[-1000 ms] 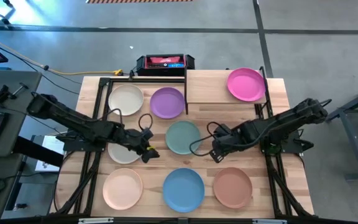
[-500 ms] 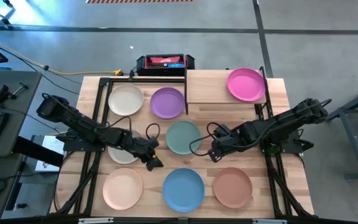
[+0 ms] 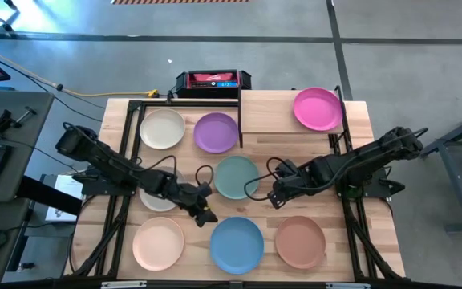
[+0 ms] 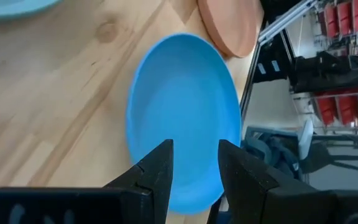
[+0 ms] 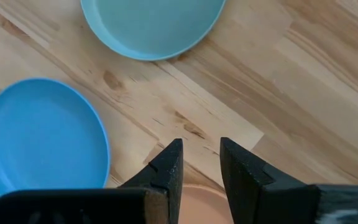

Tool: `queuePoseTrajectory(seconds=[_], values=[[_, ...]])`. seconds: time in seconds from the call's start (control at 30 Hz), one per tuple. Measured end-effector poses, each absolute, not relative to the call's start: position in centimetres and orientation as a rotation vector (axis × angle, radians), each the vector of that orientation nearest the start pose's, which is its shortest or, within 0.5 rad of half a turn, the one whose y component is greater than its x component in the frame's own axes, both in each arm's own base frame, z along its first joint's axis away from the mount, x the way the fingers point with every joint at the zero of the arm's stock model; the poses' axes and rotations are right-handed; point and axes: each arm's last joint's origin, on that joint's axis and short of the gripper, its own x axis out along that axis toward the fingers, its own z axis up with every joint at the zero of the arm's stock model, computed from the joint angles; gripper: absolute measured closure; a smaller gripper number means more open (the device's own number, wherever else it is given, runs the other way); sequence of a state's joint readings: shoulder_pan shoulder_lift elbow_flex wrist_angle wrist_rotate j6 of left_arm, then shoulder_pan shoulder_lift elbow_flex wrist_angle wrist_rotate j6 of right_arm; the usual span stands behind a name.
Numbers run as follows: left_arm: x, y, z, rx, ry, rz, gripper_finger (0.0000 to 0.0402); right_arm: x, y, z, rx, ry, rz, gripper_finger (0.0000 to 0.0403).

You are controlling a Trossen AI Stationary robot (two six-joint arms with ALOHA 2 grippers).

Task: Place and stack plates onto a shelf
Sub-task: Stack the blue plate on top of the pink plate on the shelf

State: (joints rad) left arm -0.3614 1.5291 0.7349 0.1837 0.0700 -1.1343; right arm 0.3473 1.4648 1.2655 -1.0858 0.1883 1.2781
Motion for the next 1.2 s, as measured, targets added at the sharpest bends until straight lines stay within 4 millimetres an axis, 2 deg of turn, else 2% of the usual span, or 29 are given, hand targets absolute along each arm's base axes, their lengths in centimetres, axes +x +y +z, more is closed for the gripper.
queuePoseTrajectory(seconds=[0.17, 0.77, 1.2], values=[[29.3, -11.2, 17.5, -0.98, 0.788, -0.001, 0.0287, 25.7, 8.8, 28.4, 0.766, 1.099, -0.639, 0.0318], [29.7, -11.4, 14.5, -0.959, 0.894, 0.089, 0.0287, 25.8, 8.8, 28.4, 0.77, 1.092, -0.634, 0.0318], [29.5, -11.9, 14.1, -0.944, 0.913, 0.083, 0.0287, 25.8, 8.8, 28.4, 0.77, 1.093, -0.633, 0.0318]])
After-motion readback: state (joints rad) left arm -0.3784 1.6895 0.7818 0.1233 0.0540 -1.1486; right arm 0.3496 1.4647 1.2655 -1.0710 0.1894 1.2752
